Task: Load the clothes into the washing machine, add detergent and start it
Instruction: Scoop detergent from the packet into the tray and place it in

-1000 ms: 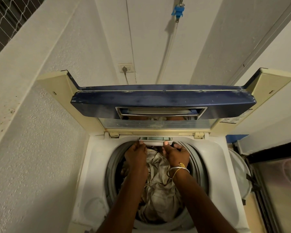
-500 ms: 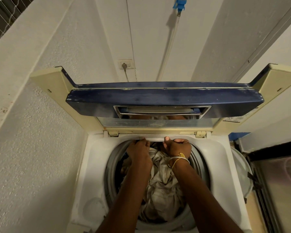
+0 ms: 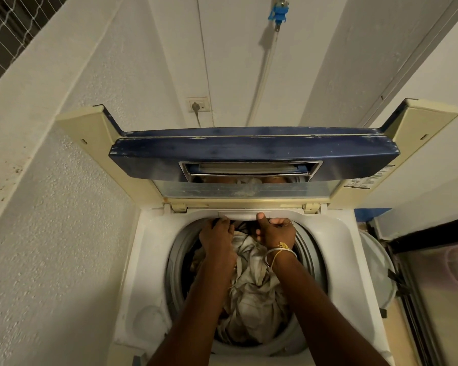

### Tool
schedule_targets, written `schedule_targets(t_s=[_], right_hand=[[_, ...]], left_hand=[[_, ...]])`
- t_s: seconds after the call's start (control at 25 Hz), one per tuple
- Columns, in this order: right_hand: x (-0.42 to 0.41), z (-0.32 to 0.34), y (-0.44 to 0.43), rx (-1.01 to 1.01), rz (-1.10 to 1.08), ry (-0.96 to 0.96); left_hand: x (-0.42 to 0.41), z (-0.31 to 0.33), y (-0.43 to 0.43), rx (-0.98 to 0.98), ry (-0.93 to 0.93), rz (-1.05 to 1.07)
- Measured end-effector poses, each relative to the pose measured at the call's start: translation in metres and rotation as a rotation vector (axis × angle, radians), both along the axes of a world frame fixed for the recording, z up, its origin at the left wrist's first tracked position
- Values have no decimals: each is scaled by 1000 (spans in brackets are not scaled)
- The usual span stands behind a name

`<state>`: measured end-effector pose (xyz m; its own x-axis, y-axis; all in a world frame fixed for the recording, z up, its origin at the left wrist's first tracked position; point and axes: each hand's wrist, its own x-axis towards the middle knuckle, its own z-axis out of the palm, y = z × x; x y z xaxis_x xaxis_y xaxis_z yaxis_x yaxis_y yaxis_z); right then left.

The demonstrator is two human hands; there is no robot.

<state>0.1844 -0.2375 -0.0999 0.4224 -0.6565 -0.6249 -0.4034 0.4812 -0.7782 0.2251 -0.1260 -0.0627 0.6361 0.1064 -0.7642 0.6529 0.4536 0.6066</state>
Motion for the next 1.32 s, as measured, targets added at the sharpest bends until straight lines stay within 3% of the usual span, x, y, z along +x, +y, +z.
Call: schedule_targets(t_s=[0.32, 0.64, 0.96, 1.32], right_hand=[[-25, 12, 13, -62, 97, -49], [-39, 31, 16, -85, 305, -43], [-72, 77, 11, -352, 408, -150], [-80, 89, 9, -479, 531, -161]], left_hand=[[-31, -10, 20, 174, 9, -320], [-52, 19, 34, 512, -267, -632], [-82, 39, 54, 705, -556, -832], [-78, 63, 66, 686, -665, -898]])
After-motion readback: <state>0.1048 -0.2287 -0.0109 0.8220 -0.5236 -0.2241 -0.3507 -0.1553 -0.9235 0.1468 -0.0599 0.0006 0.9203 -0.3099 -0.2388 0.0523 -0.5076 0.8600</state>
